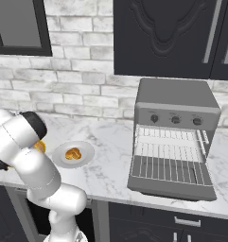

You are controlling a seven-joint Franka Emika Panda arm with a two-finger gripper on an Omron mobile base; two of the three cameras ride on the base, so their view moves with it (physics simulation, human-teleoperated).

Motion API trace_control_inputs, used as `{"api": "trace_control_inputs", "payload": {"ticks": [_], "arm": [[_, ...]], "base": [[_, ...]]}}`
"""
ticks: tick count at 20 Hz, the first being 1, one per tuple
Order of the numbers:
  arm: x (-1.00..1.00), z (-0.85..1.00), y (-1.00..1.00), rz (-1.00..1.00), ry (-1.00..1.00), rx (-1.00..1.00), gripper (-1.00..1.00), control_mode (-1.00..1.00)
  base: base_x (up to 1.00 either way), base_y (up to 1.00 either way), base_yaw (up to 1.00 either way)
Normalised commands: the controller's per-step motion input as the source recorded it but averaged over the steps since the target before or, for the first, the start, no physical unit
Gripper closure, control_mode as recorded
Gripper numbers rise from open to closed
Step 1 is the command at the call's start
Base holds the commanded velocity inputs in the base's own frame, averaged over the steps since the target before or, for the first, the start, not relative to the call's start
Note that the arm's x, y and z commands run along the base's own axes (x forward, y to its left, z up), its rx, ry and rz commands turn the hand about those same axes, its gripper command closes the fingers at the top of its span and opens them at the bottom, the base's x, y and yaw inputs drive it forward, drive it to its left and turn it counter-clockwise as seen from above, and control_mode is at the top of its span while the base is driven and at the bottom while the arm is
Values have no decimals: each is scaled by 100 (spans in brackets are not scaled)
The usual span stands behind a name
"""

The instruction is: Open the toaster oven door. Place the bread on the top rack in the toaster oven and place the steak on the bottom rack.

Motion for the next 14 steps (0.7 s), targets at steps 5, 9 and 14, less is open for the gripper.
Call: {"api": "trace_control_inputs", "payload": {"ticks": [5,9,14], "arm": [[10,-8,17,-4,1,-1,-100,-100],[8,-10,0,-6,8,-3,-100,-100],[4,-11,2,-6,9,-3,100,-100]], "base": [[0,0,0],[0,0,0],[0,0,0]]}}
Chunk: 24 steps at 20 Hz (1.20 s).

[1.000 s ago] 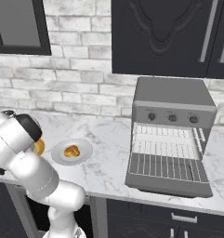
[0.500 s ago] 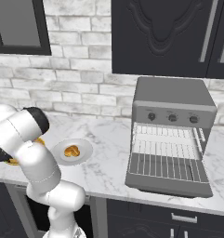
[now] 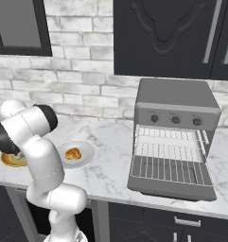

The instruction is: Open the toaster oven door. Place the bread on the top rack in the toaster oven and place the steak on the bottom rack.

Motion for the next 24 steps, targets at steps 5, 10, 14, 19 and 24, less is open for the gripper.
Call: {"api": "trace_control_inputs", "payload": {"ticks": [5,10,14,19,24], "arm": [[-5,3,-7,-1,3,0,100,-100],[-21,34,-36,0,0,0,100,-100],[-27,40,-54,0,2,6,100,-100],[-32,34,-69,0,2,13,100,-100],[-42,36,-69,0,0,10,100,-100]], "base": [[0,0,0],[0,0,0],[0,0,0],[0,0,0],[0,0,0]]}}
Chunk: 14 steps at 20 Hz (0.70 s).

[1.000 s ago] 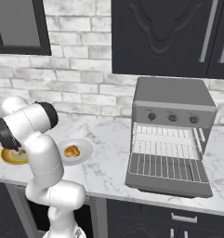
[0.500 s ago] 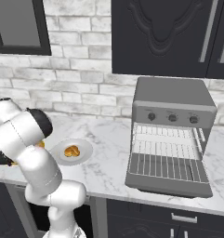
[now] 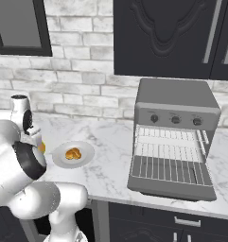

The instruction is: Open the toaster oven door. Place the bread on the top rack in the toaster oven and place the steak on the bottom rack.

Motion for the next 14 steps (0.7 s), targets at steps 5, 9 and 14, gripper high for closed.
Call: {"api": "trace_control_inputs", "payload": {"ticks": [5,9,14], "arm": [[-29,39,-62,0,0,4,100,-100],[-13,37,-60,0,0,0,100,-100],[-6,37,-57,0,0,0,100,-100]], "base": [[0,0,0],[0,0,0],[0,0,0]]}}
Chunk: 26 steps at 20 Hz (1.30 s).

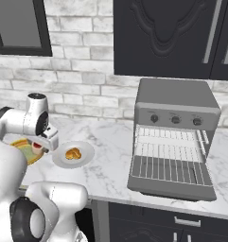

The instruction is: Open the toaster oven door. Place the bread on the top rack in the toaster oven and place the steak on the bottom rack.

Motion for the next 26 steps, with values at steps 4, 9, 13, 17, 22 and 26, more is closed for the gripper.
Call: {"api": "trace_control_inputs", "payload": {"ticks": [4,9,13,17,22,26], "arm": [[-2,37,-54,0,0,0,100,-100],[-3,29,-55,0,0,-1,100,-100],[-5,22,-54,0,0,0,100,-100],[-11,19,-56,0,0,0,100,-100],[-15,16,-58,0,0,0,100,-100],[-16,13,-62,0,0,0,100,-100]], "base": [[0,0,0],[0,0,0],[0,0,0],[0,0,0],[0,0,0],[0,0,0]]}}
